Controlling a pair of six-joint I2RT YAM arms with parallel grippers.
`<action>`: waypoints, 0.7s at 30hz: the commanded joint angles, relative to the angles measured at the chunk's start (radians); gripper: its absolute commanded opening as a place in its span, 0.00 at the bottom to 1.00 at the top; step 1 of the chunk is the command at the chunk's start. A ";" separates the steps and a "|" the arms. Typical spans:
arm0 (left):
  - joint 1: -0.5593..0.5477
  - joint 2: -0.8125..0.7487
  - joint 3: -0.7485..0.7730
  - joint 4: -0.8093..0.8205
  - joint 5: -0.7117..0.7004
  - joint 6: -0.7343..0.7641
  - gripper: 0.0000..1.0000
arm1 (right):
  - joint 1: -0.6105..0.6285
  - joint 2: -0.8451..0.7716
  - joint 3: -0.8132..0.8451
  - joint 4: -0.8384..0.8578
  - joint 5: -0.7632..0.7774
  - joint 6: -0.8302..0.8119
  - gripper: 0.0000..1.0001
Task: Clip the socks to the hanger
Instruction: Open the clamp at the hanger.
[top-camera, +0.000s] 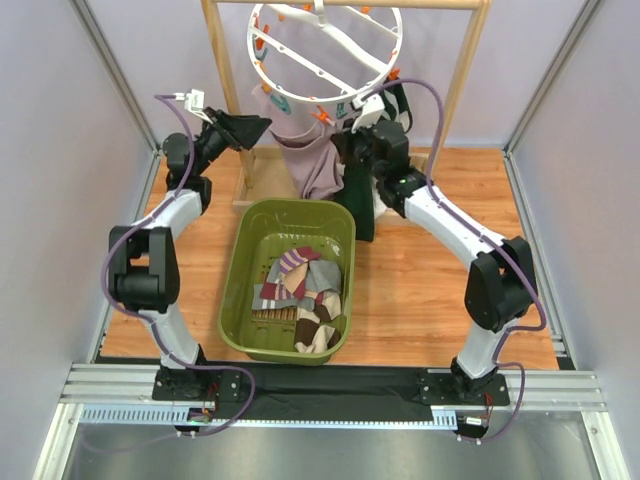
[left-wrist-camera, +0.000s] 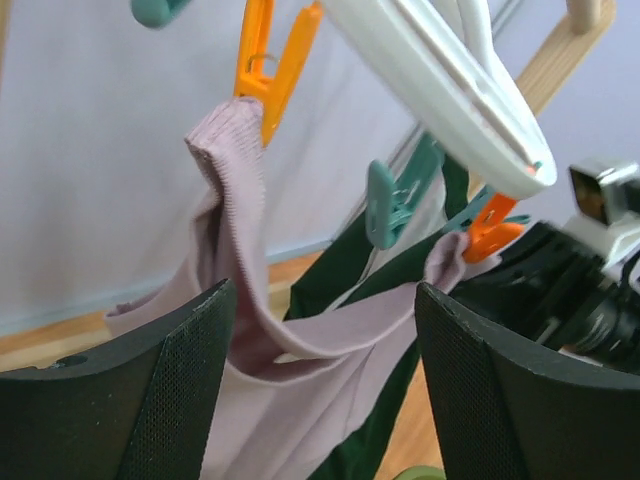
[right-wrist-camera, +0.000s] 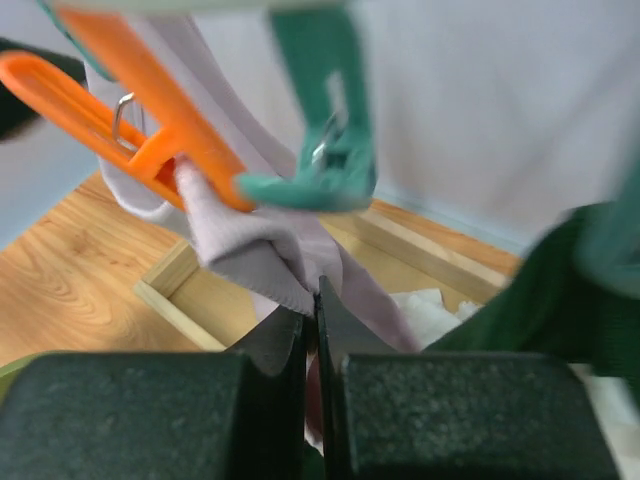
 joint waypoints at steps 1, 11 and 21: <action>-0.032 0.061 0.091 0.338 0.106 -0.098 0.80 | -0.039 -0.104 -0.010 0.022 -0.174 0.038 0.00; -0.092 0.119 0.074 0.425 0.023 0.039 0.83 | -0.130 -0.103 0.022 -0.012 -0.345 0.118 0.00; -0.114 0.196 0.181 0.372 0.040 0.137 0.84 | -0.156 -0.116 0.008 -0.006 -0.370 0.133 0.00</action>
